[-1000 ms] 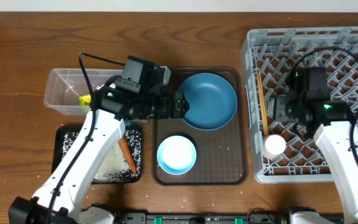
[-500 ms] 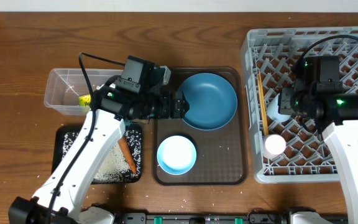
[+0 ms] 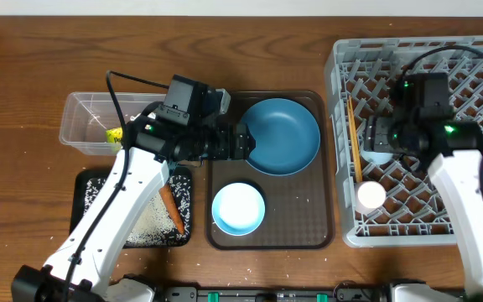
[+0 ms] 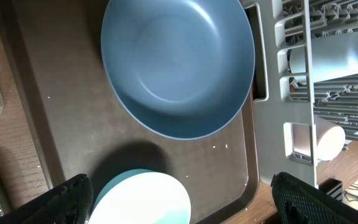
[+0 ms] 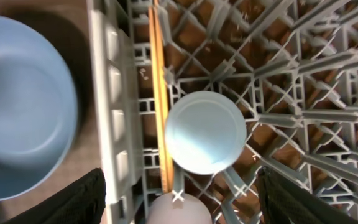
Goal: Sort waste into correct bins and load items into the dishwasher rack
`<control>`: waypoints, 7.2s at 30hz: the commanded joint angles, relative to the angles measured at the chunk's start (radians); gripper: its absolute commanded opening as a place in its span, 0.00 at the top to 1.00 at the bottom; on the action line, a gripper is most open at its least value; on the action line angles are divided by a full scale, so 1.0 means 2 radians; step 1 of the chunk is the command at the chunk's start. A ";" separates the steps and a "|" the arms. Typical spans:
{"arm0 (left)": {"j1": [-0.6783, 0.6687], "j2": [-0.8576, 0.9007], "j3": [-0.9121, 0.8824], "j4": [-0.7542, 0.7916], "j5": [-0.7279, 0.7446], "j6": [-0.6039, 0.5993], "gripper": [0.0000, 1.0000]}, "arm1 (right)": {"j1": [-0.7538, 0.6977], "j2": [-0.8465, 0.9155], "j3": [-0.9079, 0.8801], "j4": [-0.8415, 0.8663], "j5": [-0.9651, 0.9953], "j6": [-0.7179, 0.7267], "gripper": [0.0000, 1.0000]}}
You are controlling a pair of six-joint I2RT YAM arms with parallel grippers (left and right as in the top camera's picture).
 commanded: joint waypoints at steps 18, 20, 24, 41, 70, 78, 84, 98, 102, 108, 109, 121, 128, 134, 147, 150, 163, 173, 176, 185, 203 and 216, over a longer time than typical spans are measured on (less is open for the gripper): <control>0.001 0.001 -0.002 -0.001 -0.004 0.003 0.05 | -0.006 0.077 -0.009 0.003 0.042 0.002 0.48; 0.001 0.001 -0.002 -0.001 -0.004 0.003 0.06 | -0.006 0.077 -0.009 0.003 0.042 0.002 0.48; 0.001 0.001 -0.002 -0.001 -0.004 0.003 0.06 | -0.006 0.077 -0.009 0.003 0.042 0.002 0.33; 0.001 0.001 -0.002 -0.001 -0.004 0.003 0.05 | -0.006 0.078 -0.019 0.055 0.042 0.002 0.12; 0.001 0.001 -0.002 -0.001 -0.004 0.003 0.05 | -0.006 0.017 -0.043 0.076 0.045 -0.011 0.53; 0.001 0.001 -0.002 -0.001 -0.004 0.003 0.06 | -0.006 -0.064 -0.043 0.061 0.041 -0.011 0.61; 0.001 0.001 -0.002 -0.001 -0.004 0.003 0.06 | -0.006 -0.073 -0.044 0.050 0.015 -0.011 0.62; 0.001 0.001 -0.002 -0.001 -0.004 0.003 0.05 | -0.006 -0.015 -0.044 0.043 -0.011 -0.011 0.64; 0.001 0.001 -0.002 -0.001 -0.004 0.003 0.06 | -0.006 -0.003 -0.044 0.045 -0.011 -0.011 0.57; 0.001 0.001 -0.002 -0.001 -0.004 0.003 0.06 | -0.006 -0.002 -0.044 0.045 -0.011 -0.011 0.35; 0.001 0.001 -0.002 -0.001 -0.004 0.003 0.06 | -0.006 -0.002 -0.044 0.045 -0.011 -0.011 0.32; 0.001 0.001 -0.002 -0.001 -0.004 0.003 0.05 | -0.006 -0.002 -0.044 0.044 -0.011 -0.011 0.15; 0.001 0.001 -0.002 -0.001 -0.004 0.003 0.06 | -0.006 -0.002 -0.044 0.034 -0.011 -0.011 0.22; 0.001 0.001 -0.002 -0.001 -0.004 0.003 0.05 | -0.006 -0.002 -0.044 0.008 0.002 -0.005 0.18; 0.001 0.001 -0.002 -0.001 -0.004 0.003 0.06 | -0.006 0.047 -0.046 0.016 0.002 0.017 0.16; 0.001 0.001 -0.002 -0.001 -0.004 0.003 0.05 | -0.006 0.052 -0.046 0.017 0.002 0.017 0.19; 0.001 0.001 -0.002 -0.001 -0.004 0.003 0.06 | -0.006 0.006 -0.035 0.020 0.002 0.006 0.53; 0.001 0.001 -0.002 -0.001 -0.004 0.003 0.05 | -0.006 -0.058 -0.032 0.021 0.004 -0.008 0.62; 0.001 0.001 -0.002 -0.001 -0.004 0.003 0.06 | -0.006 -0.058 -0.032 0.027 0.006 -0.013 0.62; 0.001 0.001 -0.002 -0.001 -0.004 0.003 0.05 | -0.006 -0.057 -0.034 0.057 0.006 -0.017 0.62; 0.001 0.001 -0.002 -0.001 -0.004 0.003 0.06 | -0.006 0.007 -0.035 0.041 0.006 -0.017 0.59; 0.001 0.001 -0.002 -0.001 -0.004 0.003 0.06 | -0.006 0.000 -0.033 0.041 0.008 -0.025 0.16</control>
